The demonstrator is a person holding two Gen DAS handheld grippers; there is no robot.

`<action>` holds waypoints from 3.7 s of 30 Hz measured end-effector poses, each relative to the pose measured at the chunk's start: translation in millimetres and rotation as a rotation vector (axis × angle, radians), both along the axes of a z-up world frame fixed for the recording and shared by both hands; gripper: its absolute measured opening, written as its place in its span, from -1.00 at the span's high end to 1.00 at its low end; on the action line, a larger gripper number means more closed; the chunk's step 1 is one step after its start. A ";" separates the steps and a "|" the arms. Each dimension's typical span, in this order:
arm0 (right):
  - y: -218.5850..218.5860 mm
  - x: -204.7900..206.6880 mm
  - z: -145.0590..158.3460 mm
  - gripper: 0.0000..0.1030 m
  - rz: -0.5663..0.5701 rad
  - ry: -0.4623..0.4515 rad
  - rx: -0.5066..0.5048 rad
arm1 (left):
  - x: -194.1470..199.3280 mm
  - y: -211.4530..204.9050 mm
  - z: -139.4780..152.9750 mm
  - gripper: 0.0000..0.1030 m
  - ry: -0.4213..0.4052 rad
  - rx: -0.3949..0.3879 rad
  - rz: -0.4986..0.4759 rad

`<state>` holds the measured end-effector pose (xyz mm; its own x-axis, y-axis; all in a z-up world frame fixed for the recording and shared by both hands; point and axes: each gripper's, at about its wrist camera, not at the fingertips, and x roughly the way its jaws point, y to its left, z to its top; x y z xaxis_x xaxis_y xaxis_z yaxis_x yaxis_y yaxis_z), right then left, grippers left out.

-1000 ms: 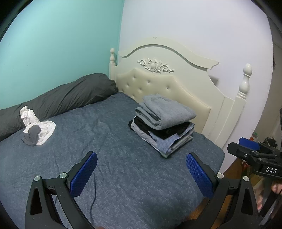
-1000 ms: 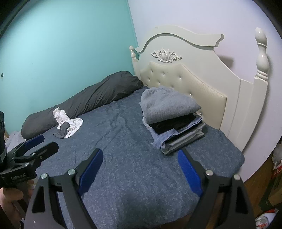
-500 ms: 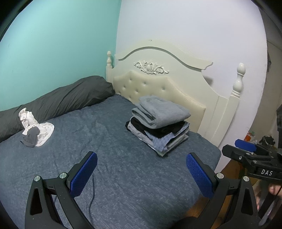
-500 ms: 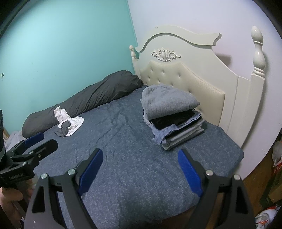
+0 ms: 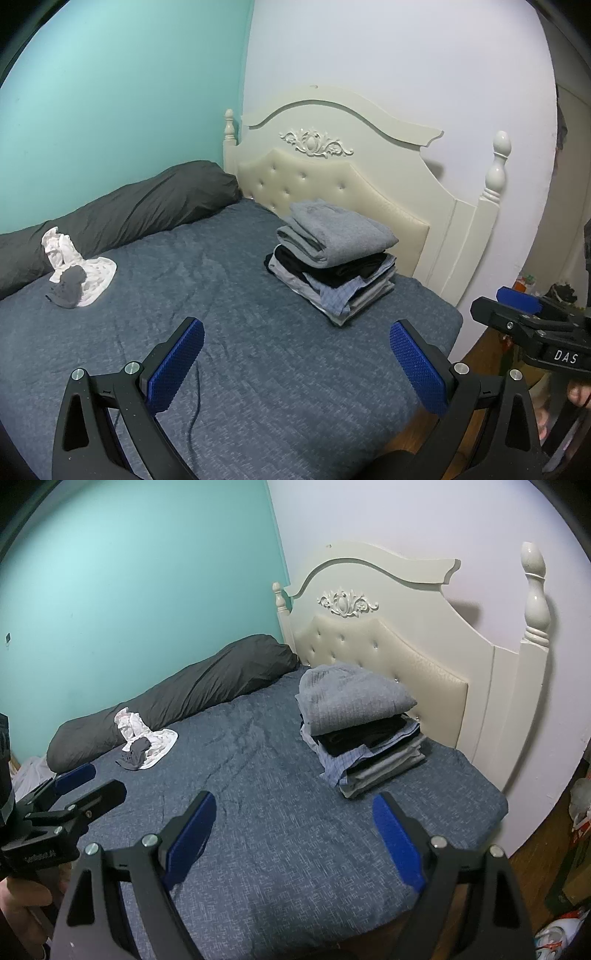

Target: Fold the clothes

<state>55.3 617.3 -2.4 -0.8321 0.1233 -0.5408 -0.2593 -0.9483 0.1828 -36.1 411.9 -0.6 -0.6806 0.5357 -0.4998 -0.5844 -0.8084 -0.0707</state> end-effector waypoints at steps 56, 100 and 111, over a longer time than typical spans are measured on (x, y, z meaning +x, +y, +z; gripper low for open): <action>-1.2 3.5 -13.3 -0.70 -0.006 -0.021 -0.014 | -3.5 -8.3 -6.1 -0.99 -0.008 -0.031 0.039; -3.6 5.4 -13.1 -0.70 -0.004 -0.020 -0.016 | 2.8 -7.1 -2.2 -0.99 0.011 -0.031 0.028; -3.0 4.1 -13.9 -0.70 -0.006 -0.021 -0.017 | 1.6 -9.3 -0.6 -0.99 0.009 -0.027 0.039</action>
<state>59.5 614.3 -16.3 -0.8197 0.1188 -0.5603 -0.2686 -0.9437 0.1929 -34.5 402.7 -1.2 -0.7056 0.4947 -0.5074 -0.5527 -0.8323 -0.0428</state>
